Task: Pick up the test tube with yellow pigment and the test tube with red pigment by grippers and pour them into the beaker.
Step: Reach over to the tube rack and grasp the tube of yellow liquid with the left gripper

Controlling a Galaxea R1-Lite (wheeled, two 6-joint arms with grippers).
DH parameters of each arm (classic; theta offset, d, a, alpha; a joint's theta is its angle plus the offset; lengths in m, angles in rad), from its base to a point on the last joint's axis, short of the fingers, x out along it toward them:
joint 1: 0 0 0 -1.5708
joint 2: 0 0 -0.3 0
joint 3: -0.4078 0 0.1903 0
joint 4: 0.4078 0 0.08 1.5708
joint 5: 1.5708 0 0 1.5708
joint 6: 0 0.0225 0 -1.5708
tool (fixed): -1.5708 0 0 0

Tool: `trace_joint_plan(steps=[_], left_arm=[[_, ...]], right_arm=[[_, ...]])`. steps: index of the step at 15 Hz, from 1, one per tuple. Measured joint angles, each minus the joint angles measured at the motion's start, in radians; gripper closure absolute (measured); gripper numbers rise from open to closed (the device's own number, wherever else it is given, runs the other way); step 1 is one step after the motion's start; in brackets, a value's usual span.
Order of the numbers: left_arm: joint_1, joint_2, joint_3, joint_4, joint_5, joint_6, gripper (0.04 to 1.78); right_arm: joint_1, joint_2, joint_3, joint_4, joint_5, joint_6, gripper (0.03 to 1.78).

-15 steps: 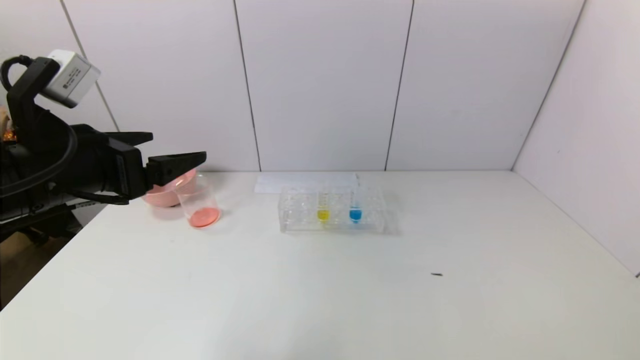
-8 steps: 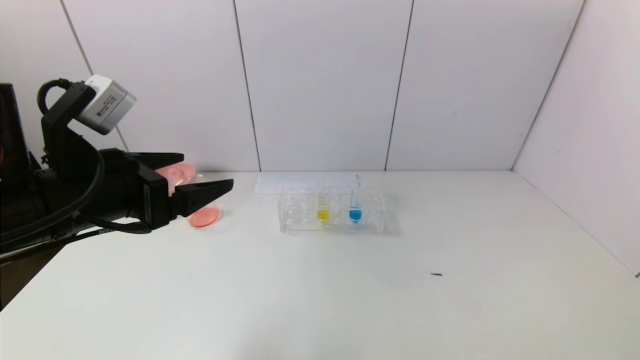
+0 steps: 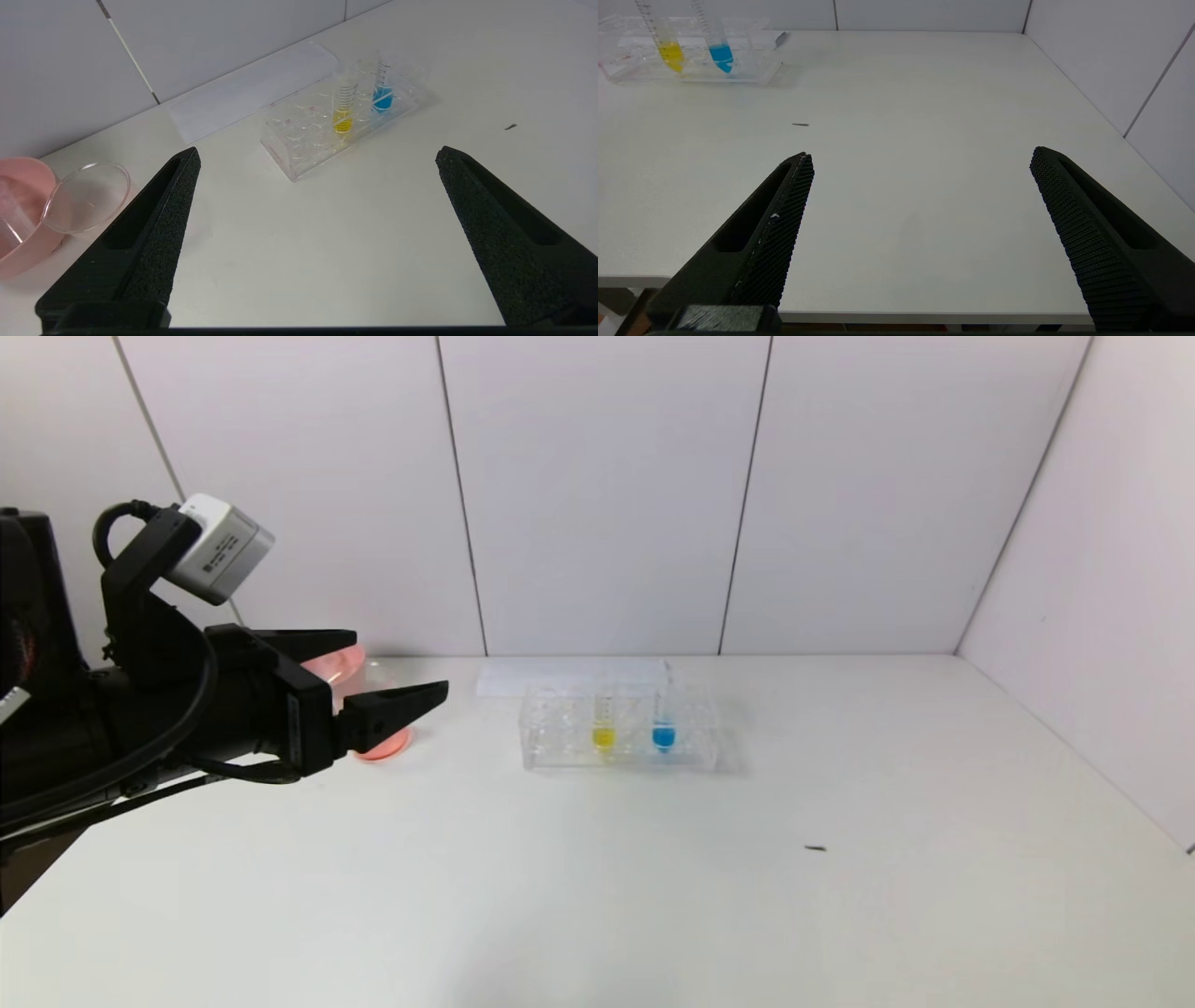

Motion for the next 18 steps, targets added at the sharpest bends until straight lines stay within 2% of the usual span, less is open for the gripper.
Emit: trace_joint_plan(steps=[4,12,16,18], left_arm=[[-0.029,0.030,-0.009,-0.001,0.109,0.000,0.06],[-0.129,0.127,-0.004,-0.087,0.115,-0.048,0.06],[-0.193,0.195,-0.009,-0.143,0.205,-0.090,0.06],[-0.214,0.233,-0.011,-0.177,0.220,-0.119,0.06]], right_arm=[[0.000,0.000,0.000,0.000,0.000,0.000,0.11],[0.000,0.000,-0.001,0.000,0.000,0.000,0.11],[0.000,0.000,0.000,0.000,0.000,0.000,0.11],[0.000,0.000,0.000,0.000,0.000,0.000,0.11]])
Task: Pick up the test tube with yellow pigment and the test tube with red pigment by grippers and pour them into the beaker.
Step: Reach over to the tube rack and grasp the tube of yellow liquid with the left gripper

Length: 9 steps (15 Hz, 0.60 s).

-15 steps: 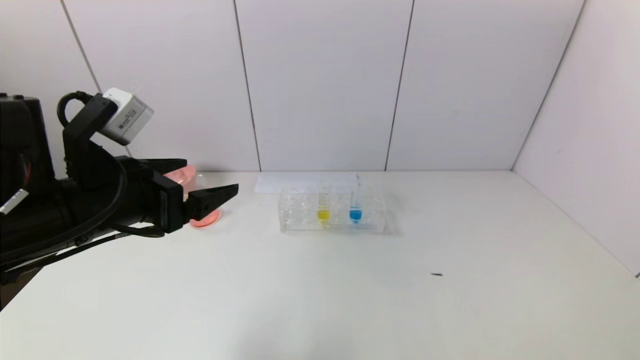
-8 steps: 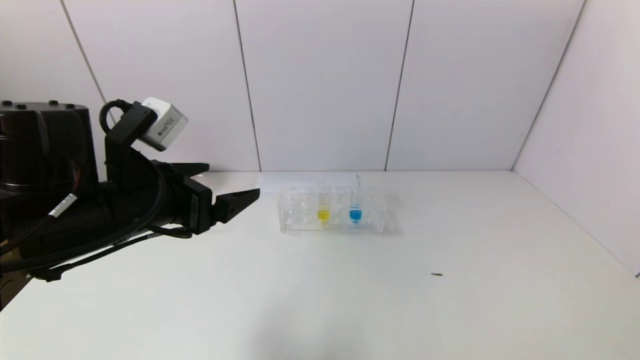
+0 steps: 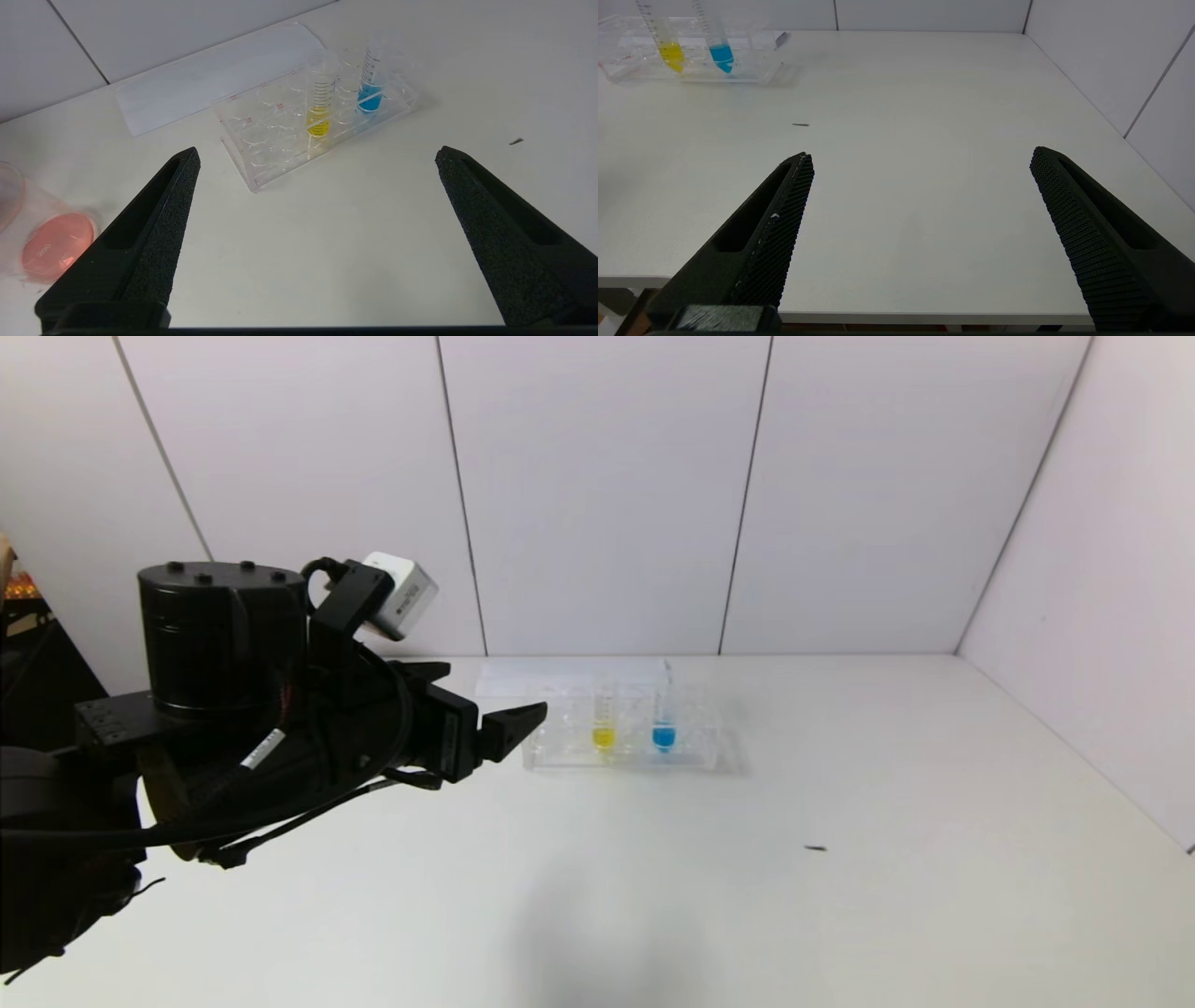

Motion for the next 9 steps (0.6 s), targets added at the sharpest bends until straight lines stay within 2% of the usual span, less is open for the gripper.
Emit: trace_joint_plan(steps=[5,9], left_arm=[[-0.046,0.076,-0.031,-0.013,0.011,-0.124,0.06],[-0.071,0.145,-0.058,-0.023,0.092,-0.132,0.06]], right_arm=[[0.000,0.000,0.000,0.000,0.000,0.000,0.11],[0.001,0.000,0.000,0.000,0.000,0.000,0.11]])
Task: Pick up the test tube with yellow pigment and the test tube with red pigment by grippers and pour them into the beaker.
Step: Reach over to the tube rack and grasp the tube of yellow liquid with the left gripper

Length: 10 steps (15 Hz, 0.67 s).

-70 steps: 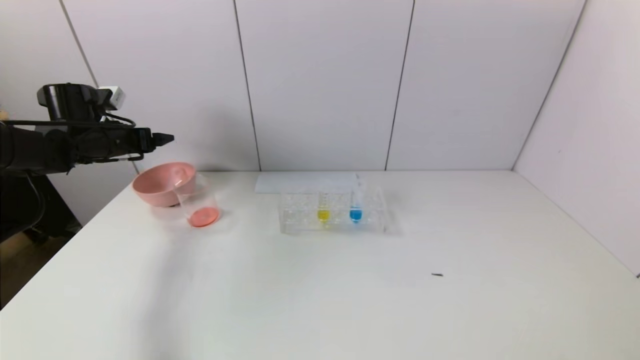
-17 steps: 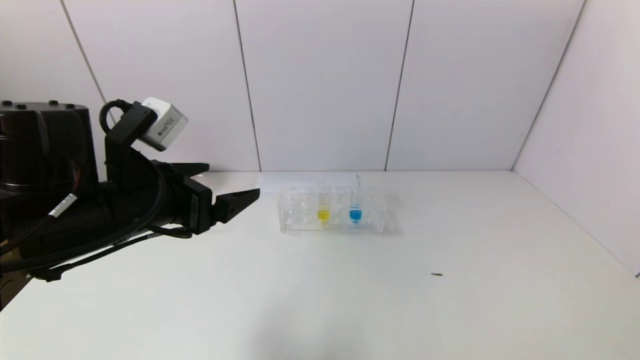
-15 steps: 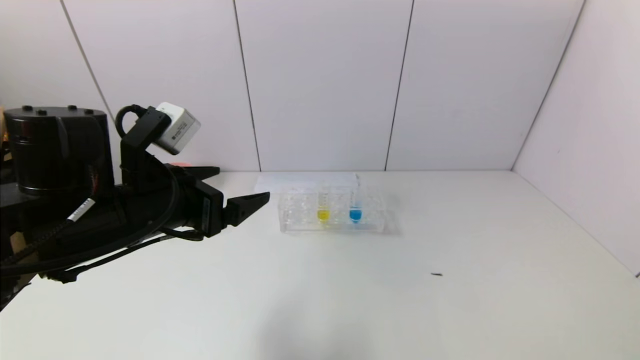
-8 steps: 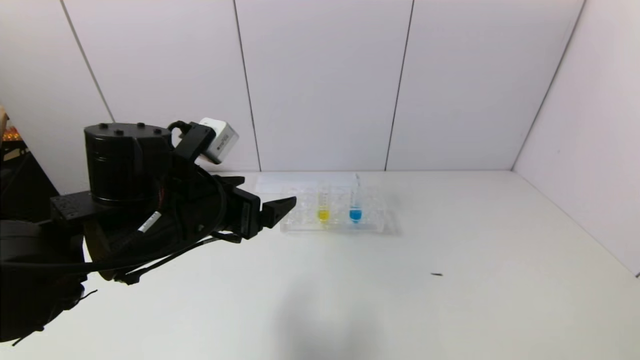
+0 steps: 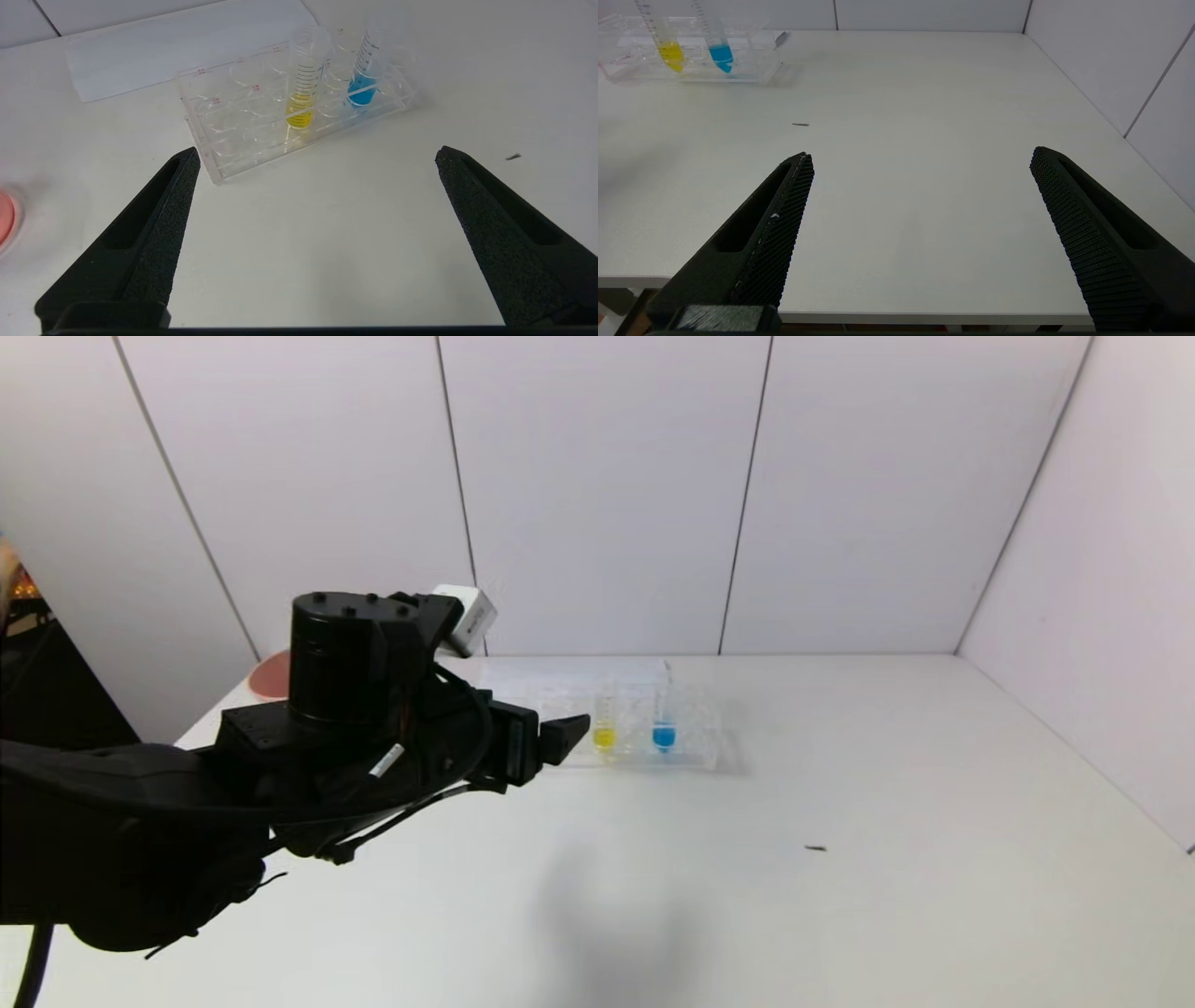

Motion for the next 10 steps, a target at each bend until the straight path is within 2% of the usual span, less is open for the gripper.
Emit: trace_joint_plan(steps=[5,10], left_arm=[[-0.024,0.092,-0.030,-0.085,0.003,0.002,0.06],[-0.033,0.173,-0.099,-0.087,0.012,0.001,0.06]], right_arm=[[0.000,0.000,0.000,0.000,0.000,0.000,0.11],[0.000,0.000,0.000,0.000,0.000,0.000,0.11]])
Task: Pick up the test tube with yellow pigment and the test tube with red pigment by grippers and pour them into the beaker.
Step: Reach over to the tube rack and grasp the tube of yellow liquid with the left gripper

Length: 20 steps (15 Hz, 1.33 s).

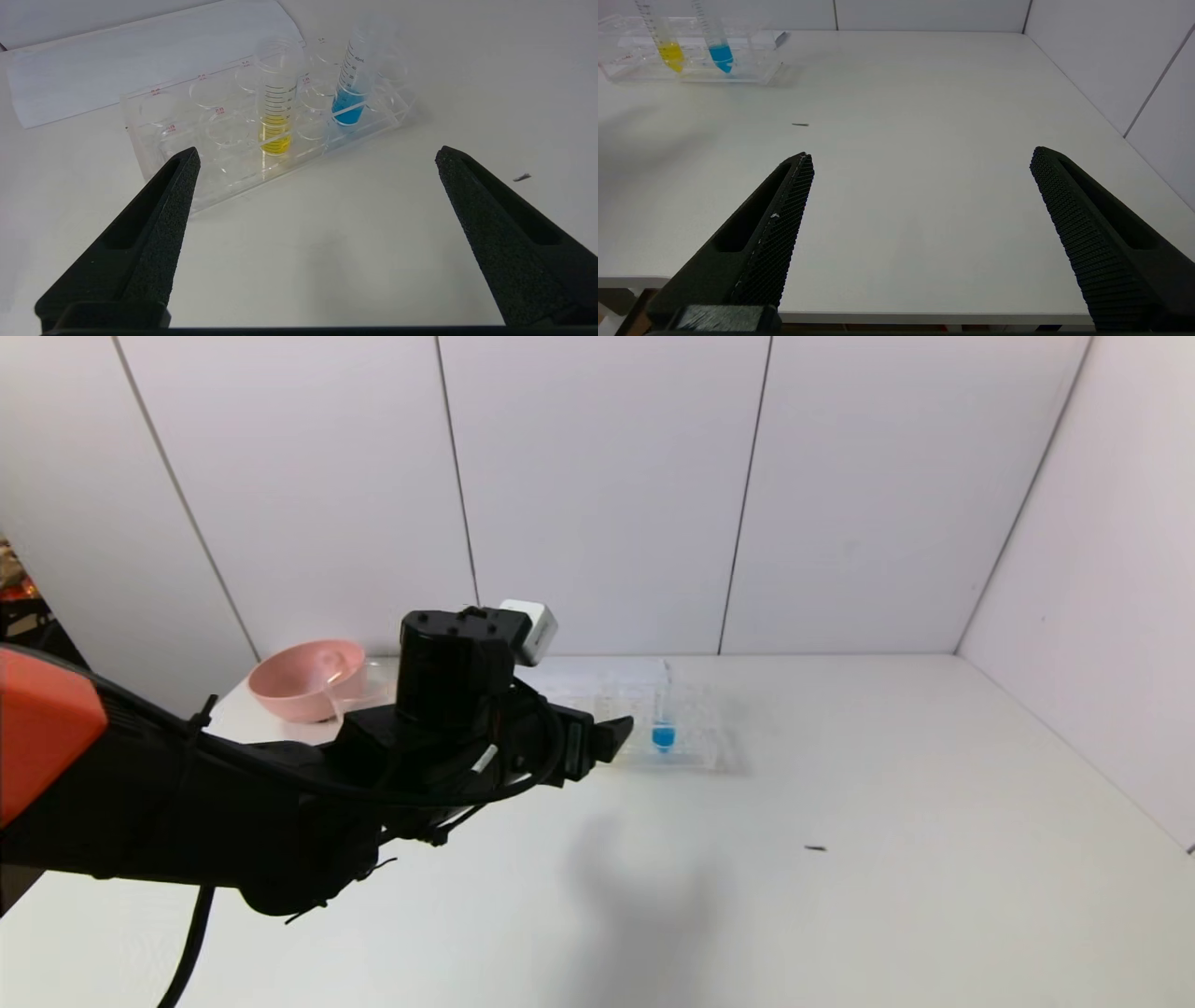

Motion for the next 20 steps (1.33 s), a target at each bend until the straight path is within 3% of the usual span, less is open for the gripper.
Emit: trace_joint_plan(steps=[20], left_arm=[[0.057,0.315,-0.356,0.071,0.037,0.001,0.06]], right_arm=[[0.000,0.000,0.000,0.000,0.000,0.000,0.11]])
